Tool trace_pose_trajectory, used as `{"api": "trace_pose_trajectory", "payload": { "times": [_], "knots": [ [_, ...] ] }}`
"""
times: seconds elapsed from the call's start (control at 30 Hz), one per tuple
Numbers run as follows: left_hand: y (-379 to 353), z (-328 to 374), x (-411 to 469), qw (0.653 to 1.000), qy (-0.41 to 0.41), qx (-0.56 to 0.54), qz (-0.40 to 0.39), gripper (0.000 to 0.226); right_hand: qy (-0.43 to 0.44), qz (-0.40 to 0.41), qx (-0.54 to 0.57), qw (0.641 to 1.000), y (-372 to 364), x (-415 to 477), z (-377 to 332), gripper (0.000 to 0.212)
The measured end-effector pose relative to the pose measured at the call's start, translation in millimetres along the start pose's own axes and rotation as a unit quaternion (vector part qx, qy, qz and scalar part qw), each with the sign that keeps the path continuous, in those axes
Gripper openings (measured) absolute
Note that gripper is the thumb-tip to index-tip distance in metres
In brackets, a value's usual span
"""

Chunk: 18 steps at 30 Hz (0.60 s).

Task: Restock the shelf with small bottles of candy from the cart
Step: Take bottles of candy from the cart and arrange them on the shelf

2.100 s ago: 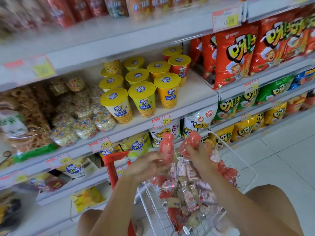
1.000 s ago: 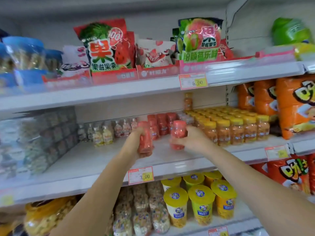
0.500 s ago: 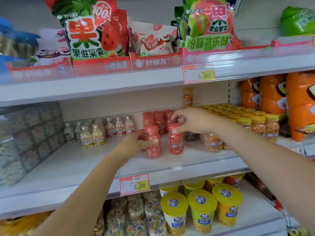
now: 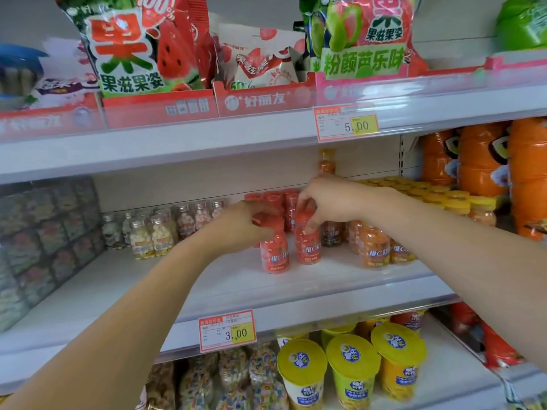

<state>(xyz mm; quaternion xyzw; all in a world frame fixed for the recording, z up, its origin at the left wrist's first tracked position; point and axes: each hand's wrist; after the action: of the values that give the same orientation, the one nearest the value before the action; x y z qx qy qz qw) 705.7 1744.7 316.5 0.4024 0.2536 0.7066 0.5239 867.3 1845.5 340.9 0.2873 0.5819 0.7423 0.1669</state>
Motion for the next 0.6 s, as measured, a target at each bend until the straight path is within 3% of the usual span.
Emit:
{"api": "trace_pose_trajectory", "payload": {
  "times": [0.33, 0.5, 0.6],
  "knots": [
    [-12, 9, 22, 0.995, -0.075, 0.069, 0.005, 0.029, -0.016, 0.003, -0.026, 1.000, -6, 22, 3, 0.044],
    [-14, -3, 42, 0.972, -0.104, 0.207, 0.027, 0.031, 0.002, 0.001, -0.089, 0.996, -3, 26, -1, 0.033],
    [-15, -11, 51, 0.970, -0.107, 0.214, 0.040, 0.030, 0.007, 0.020, -0.115, 0.993, -6, 29, -2, 0.028]
  ]
}}
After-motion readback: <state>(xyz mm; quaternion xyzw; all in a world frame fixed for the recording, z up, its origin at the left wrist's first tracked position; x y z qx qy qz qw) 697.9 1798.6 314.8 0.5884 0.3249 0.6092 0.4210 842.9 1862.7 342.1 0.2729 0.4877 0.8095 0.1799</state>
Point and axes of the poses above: each hand's wrist, its own x-axis towards the middle knuckle, its own y-axis out of the back of the hand, z = x × y, and after that the axes turned 10 degrees about -x, right-handed
